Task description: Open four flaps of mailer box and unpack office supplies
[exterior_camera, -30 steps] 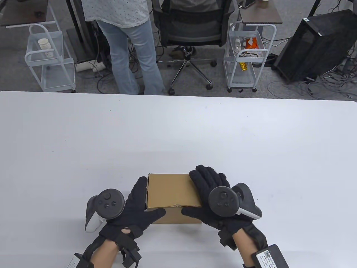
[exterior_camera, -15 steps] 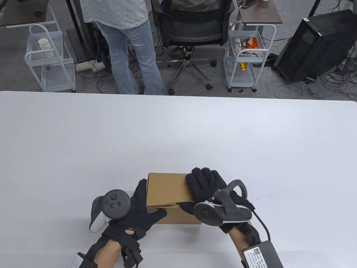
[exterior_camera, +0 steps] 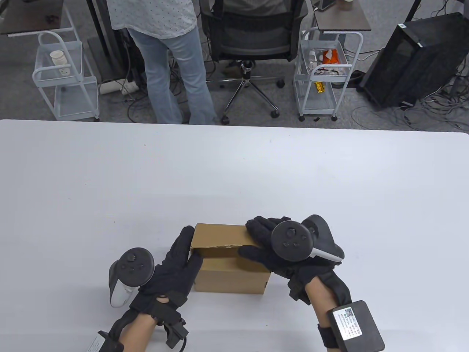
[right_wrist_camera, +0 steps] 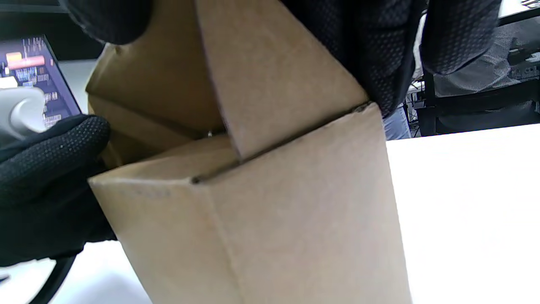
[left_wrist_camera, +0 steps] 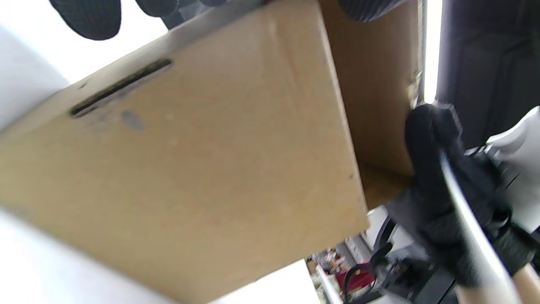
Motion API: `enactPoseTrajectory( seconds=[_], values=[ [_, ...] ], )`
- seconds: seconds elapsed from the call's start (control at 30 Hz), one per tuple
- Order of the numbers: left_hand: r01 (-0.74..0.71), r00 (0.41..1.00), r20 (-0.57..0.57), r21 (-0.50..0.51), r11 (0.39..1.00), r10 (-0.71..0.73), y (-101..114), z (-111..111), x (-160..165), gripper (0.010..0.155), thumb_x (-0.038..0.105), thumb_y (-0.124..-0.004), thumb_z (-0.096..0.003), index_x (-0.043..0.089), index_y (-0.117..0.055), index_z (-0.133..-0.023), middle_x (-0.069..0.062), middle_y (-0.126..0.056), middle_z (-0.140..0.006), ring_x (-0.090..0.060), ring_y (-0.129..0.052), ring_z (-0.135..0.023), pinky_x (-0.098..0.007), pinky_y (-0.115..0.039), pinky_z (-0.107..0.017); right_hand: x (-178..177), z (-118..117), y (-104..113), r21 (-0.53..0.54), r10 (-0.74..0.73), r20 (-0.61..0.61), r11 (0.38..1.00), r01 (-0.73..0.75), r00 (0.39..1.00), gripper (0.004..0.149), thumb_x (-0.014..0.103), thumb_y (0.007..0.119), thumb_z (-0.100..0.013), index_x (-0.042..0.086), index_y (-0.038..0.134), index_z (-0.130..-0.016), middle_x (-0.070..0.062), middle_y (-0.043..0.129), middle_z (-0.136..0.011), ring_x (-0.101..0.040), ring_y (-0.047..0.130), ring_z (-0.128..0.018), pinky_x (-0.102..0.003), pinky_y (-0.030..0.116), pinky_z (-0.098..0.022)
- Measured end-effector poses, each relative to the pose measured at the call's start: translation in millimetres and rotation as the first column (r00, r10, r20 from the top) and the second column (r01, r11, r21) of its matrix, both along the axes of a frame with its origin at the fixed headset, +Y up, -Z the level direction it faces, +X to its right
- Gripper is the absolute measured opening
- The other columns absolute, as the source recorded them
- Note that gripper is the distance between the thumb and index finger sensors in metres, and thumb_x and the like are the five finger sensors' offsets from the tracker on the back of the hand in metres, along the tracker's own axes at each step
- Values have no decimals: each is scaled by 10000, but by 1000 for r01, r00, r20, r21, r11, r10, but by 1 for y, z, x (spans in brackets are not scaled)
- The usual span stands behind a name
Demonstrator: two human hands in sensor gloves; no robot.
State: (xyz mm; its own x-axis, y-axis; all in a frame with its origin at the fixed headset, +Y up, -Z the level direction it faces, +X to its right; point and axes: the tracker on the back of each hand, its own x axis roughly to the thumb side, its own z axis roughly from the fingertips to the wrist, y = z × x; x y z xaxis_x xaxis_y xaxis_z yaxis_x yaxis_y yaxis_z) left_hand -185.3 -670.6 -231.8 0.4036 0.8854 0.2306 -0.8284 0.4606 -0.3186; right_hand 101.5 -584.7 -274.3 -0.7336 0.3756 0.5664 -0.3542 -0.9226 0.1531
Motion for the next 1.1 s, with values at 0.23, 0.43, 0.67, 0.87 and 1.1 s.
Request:
enactPoseTrajectory(
  seconds=[0.23, 0.43, 0.67, 0.87, 1.1],
  values=[
    [27, 999, -19, 13, 1000, -27, 0, 5, 3, 779, 472, -531, -596, 6, -234, -1145, -333, -307, -1204, -671, -477, -1057, -750, -650, -664, 26, 18, -25, 3, -228, 73, 974, 228, 971, 1019, 711, 604, -530, -86, 410, -1136, -404, 506, -1193, -665, 616, -1020, -773, 600, -690],
    [25, 999, -38, 8, 1000, -24, 0, 5, 4, 784, 475, -534, -600, -17, -245, -1138, -343, -325, -1190, -634, -451, -1079, -713, -610, -705, 38, 36, -71, -90, -268, 185, 953, 288, 945, 909, 577, 598, -608, -127, 326, -1115, -443, 431, -1172, -686, 562, -1002, -751, 551, -695],
    [62, 994, -88, 32, 998, -59, 10, 6, 8, 766, 472, -519, -608, -19, -277, -1144, -335, -294, -1193, -639, -296, -1086, -726, -503, -729, 19, 47, -55, 112, -272, 307, 962, 249, 912, 705, 405, 491, -633, -146, 521, -1071, -437, 641, -1097, -669, 736, -915, -745, 654, -641],
    [129, 982, -142, 33, 991, -123, 34, -5, 8, 729, 444, -544, -614, -61, -413, -1124, -371, -455, -1155, -666, -497, -1050, -699, -581, -716, 9, 41, -17, 154, -184, 398, 979, 132, 899, 657, 373, 504, -637, -147, 710, -981, -405, 863, -960, -614, 923, -776, -721, 765, -573],
    [320, 936, -138, -57, 946, -325, 84, -35, 1, 674, 418, -536, -614, -85, -609, -1055, -386, -689, -1060, -652, -739, -963, -675, -720, -651, -1, 14, 24, 96, -103, 469, 993, 66, 877, 600, 344, 542, -641, -112, 774, -955, -362, 937, -906, -563, 988, -720, -689, 812, -545]
  ],
)
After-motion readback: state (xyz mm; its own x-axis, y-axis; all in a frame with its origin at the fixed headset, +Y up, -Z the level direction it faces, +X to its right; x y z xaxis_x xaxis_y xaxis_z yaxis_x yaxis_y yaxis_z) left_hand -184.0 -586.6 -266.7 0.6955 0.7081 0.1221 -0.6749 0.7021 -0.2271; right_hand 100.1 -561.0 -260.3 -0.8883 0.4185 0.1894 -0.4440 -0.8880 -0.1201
